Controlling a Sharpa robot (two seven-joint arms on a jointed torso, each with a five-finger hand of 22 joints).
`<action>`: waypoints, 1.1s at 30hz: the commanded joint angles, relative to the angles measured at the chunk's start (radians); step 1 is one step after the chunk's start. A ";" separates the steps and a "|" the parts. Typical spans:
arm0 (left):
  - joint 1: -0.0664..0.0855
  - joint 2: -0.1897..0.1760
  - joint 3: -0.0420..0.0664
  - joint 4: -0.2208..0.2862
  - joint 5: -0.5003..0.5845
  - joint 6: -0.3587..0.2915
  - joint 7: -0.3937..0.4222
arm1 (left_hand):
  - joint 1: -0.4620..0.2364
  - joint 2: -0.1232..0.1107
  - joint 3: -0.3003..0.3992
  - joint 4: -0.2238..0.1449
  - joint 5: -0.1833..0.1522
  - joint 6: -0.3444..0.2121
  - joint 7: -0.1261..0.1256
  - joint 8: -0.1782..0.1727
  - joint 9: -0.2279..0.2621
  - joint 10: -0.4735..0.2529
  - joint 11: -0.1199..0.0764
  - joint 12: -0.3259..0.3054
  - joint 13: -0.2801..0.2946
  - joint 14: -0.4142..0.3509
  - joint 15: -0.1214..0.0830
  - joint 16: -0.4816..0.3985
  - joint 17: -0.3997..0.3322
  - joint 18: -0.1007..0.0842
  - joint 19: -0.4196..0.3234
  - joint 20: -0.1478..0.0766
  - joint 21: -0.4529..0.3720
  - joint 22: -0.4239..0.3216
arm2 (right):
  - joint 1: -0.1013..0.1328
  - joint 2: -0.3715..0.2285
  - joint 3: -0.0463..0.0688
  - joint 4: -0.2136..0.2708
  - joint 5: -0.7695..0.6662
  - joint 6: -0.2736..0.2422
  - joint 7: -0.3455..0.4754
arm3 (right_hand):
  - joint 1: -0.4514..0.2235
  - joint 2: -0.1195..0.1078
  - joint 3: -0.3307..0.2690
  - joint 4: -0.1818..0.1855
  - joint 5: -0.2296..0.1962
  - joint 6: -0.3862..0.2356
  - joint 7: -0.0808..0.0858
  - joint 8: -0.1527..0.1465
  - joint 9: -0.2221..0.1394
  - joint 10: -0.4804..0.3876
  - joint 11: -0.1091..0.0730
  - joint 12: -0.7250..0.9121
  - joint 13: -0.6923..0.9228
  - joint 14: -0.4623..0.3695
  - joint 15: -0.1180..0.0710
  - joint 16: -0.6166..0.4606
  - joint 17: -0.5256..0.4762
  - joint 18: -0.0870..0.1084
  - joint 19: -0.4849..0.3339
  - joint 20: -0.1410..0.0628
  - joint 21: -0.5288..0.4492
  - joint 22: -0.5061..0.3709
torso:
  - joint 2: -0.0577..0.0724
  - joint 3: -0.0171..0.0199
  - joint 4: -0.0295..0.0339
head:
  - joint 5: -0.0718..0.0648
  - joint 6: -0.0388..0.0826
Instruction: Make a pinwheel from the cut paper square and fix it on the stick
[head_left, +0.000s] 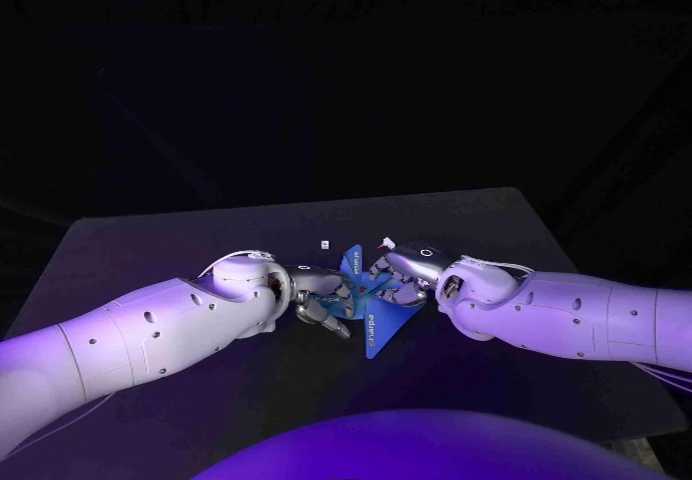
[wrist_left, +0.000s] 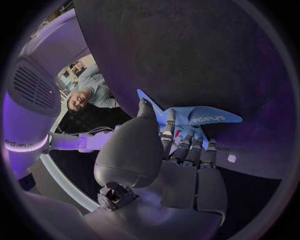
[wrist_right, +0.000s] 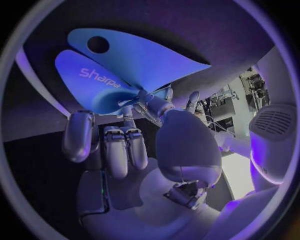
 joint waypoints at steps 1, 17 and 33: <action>-0.003 -0.002 -0.003 -0.003 -0.007 0.032 -0.019 | 0.002 0.007 -0.005 0.001 -0.005 0.008 0.000 -0.005 -0.001 -0.003 0.004 -0.002 0.001 0.001 0.006 0.003 0.001 -0.005 0.009 0.001 0.006 0.000 | -0.003 -0.009 -0.001 0.004 0.011 0.016 -0.023 | 0.004 -0.003 -0.007 0.004 -0.003 0.009 -0.002 0.004 -0.001 0.105 0.002 0.003 0.263 0.106 0.005 0.004 0.263 0.013 0.001 0.009 0.004 0.103 | 0.000 0.0001 0.0002 | -0.001 0.000; -0.003 -0.003 -0.003 -0.003 -0.007 0.029 -0.018 | 0.002 0.007 -0.005 0.001 -0.005 0.008 0.000 -0.005 -0.001 -0.003 0.004 -0.002 0.001 0.001 0.006 0.003 0.001 -0.005 0.009 0.001 0.006 0.000 | -0.009 -0.034 -0.001 0.027 0.050 0.035 -0.086 | 0.028 -0.024 -0.240 0.188 -0.002 0.009 -0.005 -0.006 -0.048 0.105 -0.002 0.003 0.263 0.106 0.004 0.004 0.263 0.014 0.002 0.009 -0.011 0.105 | 0.001 0.0000 0.0006 | -0.008 0.000; -0.002 -0.018 0.002 0.023 -0.012 -0.055 0.026 | 0.016 0.009 -0.003 0.000 -0.004 0.028 0.011 -0.009 -0.013 0.023 0.003 0.001 0.003 0.022 0.005 0.012 0.007 -0.005 0.024 0.000 0.016 0.007 | -0.012 -0.035 -0.001 0.035 0.041 0.046 -0.117 | 0.095 -0.031 -0.281 0.255 0.005 0.013 -0.006 -0.003 -0.063 0.105 -0.002 0.003 0.263 0.106 0.004 0.004 0.263 0.014 0.003 0.009 -0.016 0.108 | 0.000 0.0004 0.0010 | -0.011 0.000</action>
